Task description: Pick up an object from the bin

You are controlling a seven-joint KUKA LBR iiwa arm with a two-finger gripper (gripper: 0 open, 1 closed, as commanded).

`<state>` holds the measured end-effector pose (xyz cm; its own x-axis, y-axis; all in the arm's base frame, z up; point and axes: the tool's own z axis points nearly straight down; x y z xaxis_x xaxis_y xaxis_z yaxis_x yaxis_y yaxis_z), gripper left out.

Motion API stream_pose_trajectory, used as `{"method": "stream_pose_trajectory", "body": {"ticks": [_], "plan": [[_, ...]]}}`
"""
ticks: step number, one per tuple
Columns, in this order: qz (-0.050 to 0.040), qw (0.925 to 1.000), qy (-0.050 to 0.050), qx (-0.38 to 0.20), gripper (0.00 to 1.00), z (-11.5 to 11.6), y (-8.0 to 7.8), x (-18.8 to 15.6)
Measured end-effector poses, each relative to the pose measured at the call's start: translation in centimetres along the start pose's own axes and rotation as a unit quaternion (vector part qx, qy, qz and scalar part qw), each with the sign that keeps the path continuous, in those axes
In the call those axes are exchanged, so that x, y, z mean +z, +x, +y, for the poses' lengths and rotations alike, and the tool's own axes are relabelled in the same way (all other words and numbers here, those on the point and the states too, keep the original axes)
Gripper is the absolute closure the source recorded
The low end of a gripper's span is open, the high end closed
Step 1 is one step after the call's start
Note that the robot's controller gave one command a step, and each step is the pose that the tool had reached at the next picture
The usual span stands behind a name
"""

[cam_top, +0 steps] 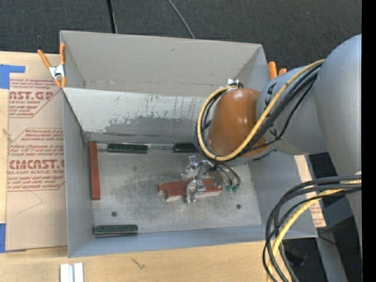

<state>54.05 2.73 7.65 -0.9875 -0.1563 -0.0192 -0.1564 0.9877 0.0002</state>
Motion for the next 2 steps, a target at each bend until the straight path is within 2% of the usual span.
{"method": "stream_pose_trajectory", "body": {"ticks": [1, 2], "plan": [[0.0, 1.0, 0.0, 0.0, 1.0, 0.0, 0.0, 0.0], [0.0089, 1.0, 0.0, -0.001, 1.0, -0.4, -0.1, -14.4]]}}
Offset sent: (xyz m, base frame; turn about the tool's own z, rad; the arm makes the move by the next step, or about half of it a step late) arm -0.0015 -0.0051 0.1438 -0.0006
